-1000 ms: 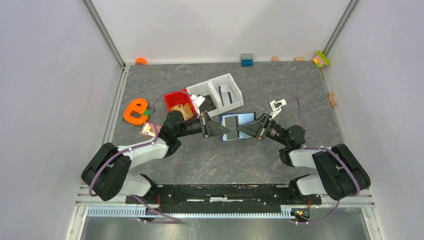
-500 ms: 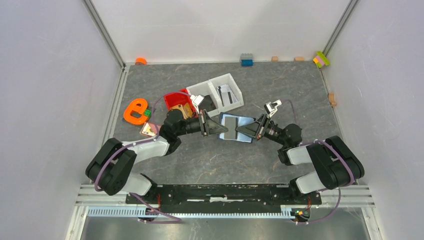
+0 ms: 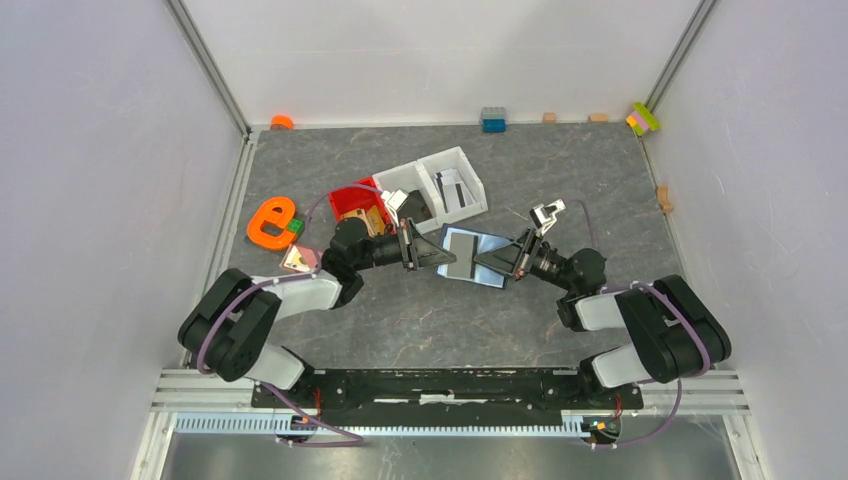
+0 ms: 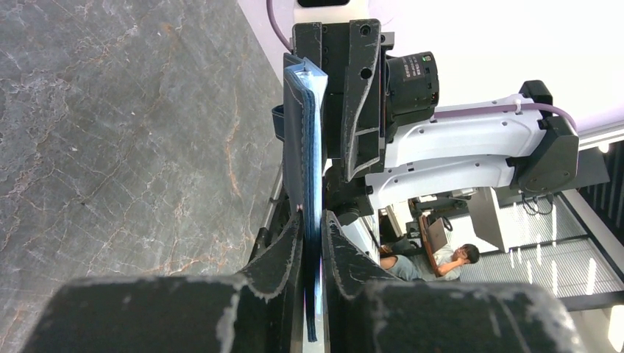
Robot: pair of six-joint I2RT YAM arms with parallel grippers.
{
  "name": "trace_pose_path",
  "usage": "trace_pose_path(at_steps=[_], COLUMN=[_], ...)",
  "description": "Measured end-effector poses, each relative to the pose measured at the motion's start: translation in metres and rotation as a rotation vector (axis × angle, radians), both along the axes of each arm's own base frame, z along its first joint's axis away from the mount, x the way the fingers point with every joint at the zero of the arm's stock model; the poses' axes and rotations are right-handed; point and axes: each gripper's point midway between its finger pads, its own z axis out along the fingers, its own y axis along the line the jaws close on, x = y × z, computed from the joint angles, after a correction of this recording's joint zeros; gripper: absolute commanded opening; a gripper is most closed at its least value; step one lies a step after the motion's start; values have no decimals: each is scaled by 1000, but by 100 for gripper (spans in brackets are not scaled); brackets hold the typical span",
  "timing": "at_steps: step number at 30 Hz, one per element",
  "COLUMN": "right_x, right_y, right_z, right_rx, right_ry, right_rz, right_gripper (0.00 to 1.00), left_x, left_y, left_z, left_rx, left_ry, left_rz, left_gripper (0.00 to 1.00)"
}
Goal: Take the credit cards out of the card holder
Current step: Remove the credit card from the card holder.
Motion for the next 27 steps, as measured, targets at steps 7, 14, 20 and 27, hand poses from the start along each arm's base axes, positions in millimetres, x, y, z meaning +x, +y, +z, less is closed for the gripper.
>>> trace_pose_path(at_steps=[7,14,20,27], right_x=[-2,-3,-4,-6], right_y=[-1,-1,-1,-2], right_z=[5,6,7,13], right_rx=[4,3,0,-10], right_ry=[-27,-35,-51,-127], right_rz=[-1,2,0,-5], right_gripper=[25,27,26,26], left_x=[1,1,1,2], left_y=[0,0,1,2], left_z=[0,0,0,3], left_rx=[-9,-12,-12,-19], left_ry=[13,14,14,3], left_rz=[-5,-9,-7,-4], left_gripper=[2,2,2,2])
